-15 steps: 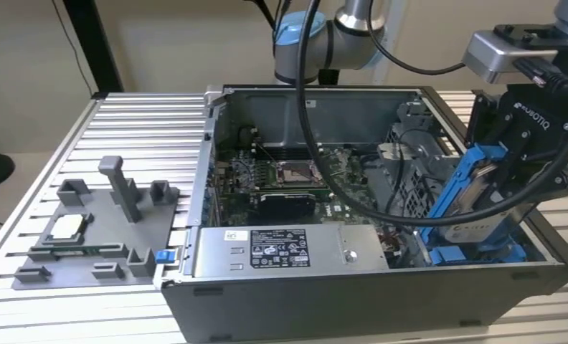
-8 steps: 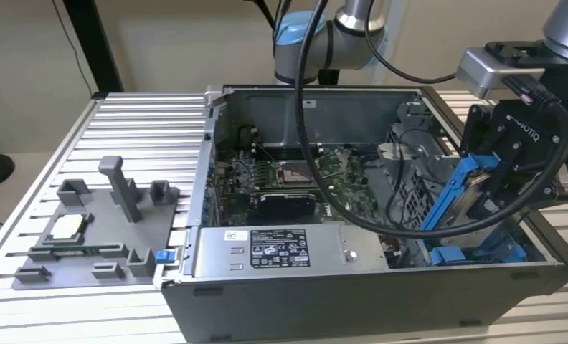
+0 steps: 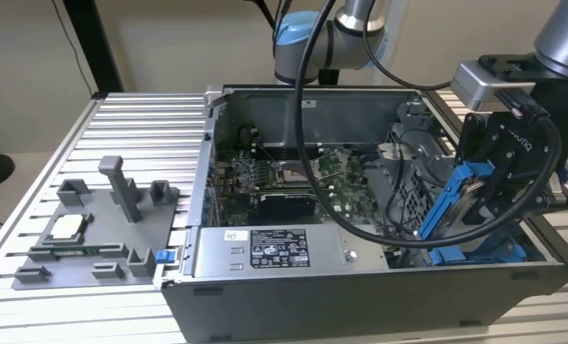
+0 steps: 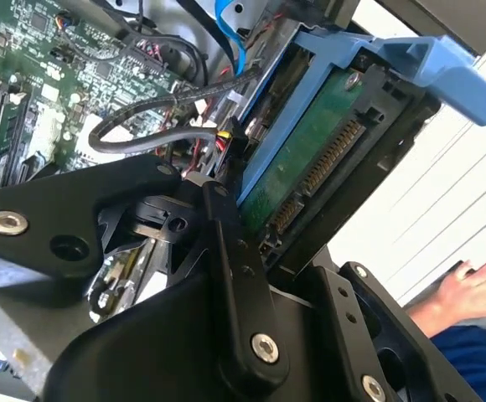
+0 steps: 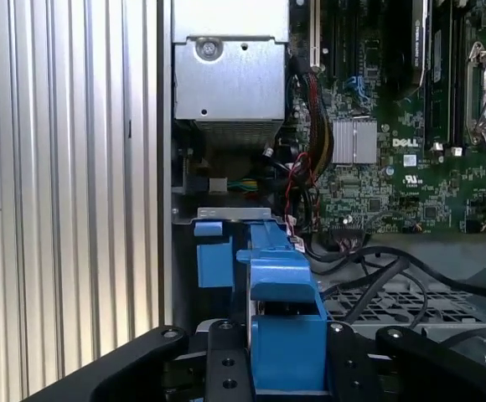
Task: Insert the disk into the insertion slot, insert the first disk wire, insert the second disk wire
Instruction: 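Insert the disk into the insertion slot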
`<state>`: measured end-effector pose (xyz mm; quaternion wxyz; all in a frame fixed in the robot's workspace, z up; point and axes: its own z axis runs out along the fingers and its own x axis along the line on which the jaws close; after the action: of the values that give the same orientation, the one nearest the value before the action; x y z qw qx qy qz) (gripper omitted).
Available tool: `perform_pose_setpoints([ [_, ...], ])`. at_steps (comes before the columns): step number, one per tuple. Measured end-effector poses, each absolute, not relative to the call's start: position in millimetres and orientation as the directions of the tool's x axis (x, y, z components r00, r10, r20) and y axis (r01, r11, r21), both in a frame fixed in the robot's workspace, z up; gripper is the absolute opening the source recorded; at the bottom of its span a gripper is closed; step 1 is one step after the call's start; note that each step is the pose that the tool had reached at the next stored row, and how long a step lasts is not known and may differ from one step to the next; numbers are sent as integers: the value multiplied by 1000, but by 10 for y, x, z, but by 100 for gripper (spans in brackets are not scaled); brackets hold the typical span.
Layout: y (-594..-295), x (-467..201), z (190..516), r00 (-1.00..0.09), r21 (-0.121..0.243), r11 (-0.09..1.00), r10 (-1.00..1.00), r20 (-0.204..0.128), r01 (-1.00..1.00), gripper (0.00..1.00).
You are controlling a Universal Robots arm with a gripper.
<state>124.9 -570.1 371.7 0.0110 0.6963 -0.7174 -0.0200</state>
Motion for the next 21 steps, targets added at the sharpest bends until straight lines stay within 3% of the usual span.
perform_pose_setpoints([
  [20, -5701, 1249, 3640, -30, 44, 29, -999, -13, -999, 0],
  [21, -5701, 1249, 3640, -30, 44, 29, -999, -12, -999, 100],
])
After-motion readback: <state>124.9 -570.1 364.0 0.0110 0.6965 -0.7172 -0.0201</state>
